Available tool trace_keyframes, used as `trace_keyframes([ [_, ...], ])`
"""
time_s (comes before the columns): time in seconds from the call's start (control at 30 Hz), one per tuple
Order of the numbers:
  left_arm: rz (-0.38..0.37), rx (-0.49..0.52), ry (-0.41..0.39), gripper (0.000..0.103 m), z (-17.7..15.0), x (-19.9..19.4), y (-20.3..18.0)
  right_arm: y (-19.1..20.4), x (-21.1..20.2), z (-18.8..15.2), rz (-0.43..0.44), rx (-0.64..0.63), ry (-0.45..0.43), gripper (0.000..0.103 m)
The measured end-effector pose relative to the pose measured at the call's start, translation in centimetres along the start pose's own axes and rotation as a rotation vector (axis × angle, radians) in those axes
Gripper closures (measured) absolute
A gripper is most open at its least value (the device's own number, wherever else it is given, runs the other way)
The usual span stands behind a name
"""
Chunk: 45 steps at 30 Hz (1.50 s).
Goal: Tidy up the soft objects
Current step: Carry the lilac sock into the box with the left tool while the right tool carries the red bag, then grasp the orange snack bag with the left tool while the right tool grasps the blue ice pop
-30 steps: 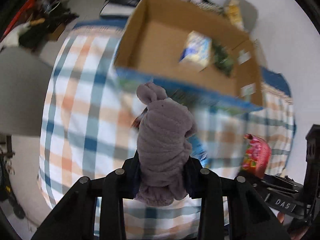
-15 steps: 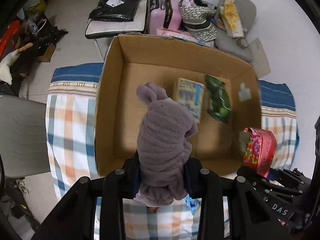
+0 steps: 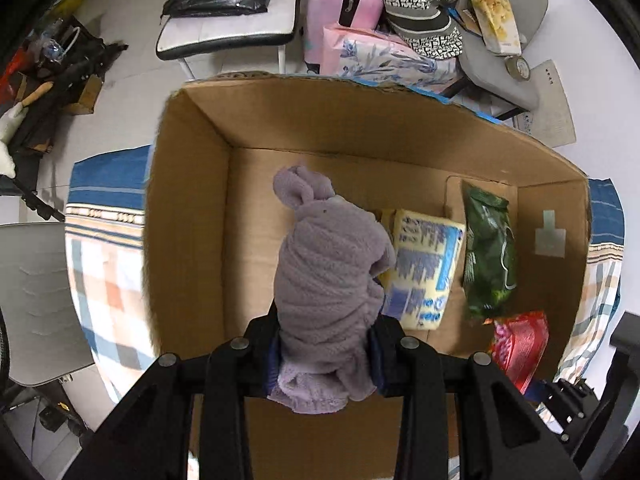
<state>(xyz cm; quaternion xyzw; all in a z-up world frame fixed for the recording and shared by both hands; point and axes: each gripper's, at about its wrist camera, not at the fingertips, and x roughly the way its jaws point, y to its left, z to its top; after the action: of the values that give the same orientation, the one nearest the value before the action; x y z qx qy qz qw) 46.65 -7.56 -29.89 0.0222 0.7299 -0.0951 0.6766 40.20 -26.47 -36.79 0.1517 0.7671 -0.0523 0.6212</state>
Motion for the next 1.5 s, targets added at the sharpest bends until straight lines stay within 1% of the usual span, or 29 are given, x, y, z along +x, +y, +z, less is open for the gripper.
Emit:
trace_keyframes([
  [0.4,0.003,0.012,0.075,0.071,2.5,3.9,0.0,0.0,5.0,1.4,-0.05,-0.021,0.062,0.052],
  [0.47,0.008,0.013,0.084,0.069,2.8,4.4,0.0,0.2,5.4,1.8,-0.063,-0.02,0.064,0.052],
  [0.53,0.005,0.012,0.083,0.069,3.0,4.6,0.0,0.2,5.7,2.1,-0.058,-0.017,0.073,0.052],
  [0.6,0.02,0.006,0.08,0.066,3.2,4.6,0.0,0.4,5.9,2.3,-0.069,-0.021,0.075,0.052],
  [0.7,0.016,-0.002,0.084,0.064,3.3,4.4,0.1,0.8,6.2,2.8,-0.09,-0.028,0.085,0.051],
  [0.73,0.016,-0.01,0.084,0.063,3.3,4.3,0.2,1.0,6.3,2.9,-0.092,-0.028,0.084,0.047],
  [0.77,0.004,-0.012,0.084,0.061,3.3,4.2,0.3,1.1,6.2,2.9,-0.094,-0.029,0.08,0.045],
  [0.8,-0.003,-0.015,0.081,0.059,3.3,4.0,0.4,1.2,6.1,2.9,-0.098,-0.035,0.076,0.04],
  [0.83,-0.006,-0.018,0.075,0.052,3.1,3.8,0.6,1.5,5.8,3.0,-0.105,-0.04,0.07,0.037],
  [0.87,-0.003,-0.015,0.071,0.042,3.1,3.6,0.5,1.6,5.7,2.9,-0.108,-0.044,0.065,0.036],
  [0.9,0.005,-0.008,0.067,0.034,3.0,3.4,0.5,1.8,5.5,2.9,-0.11,-0.049,0.06,0.033],
  [0.93,0.012,0.001,0.06,0.024,3.0,3.1,0.4,1.9,5.3,2.9,-0.11,-0.049,0.056,0.03],
  [0.97,0.008,0.008,0.057,0.021,2.8,3.0,0.4,2.0,5.0,2.9,-0.11,-0.048,0.051,0.028],
  [1.0,0.011,0.013,0.055,0.017,2.7,2.7,0.3,2.1,4.8,2.8,-0.111,-0.049,0.044,0.022],
  [1.03,0.016,0.018,0.046,0.009,2.5,2.4,0.0,2.3,4.4,2.8,-0.11,-0.049,0.035,0.016],
  [1.1,0.024,0.023,0.024,0.008,2.1,1.6,0.2,2.4,3.6,2.7,-0.101,-0.044,0.018,0.009],
  [1.3,0.027,0.033,-0.045,0.008,-0.8,-1.3,0.6,2.8,0.9,2.5,-0.104,-0.034,-0.045,0.002],
  [1.5,0.047,0.038,-0.164,0.008,-4.9,-4.4,0.6,1.8,-3.5,0.8,-0.112,-0.047,-0.125,0.001],
])
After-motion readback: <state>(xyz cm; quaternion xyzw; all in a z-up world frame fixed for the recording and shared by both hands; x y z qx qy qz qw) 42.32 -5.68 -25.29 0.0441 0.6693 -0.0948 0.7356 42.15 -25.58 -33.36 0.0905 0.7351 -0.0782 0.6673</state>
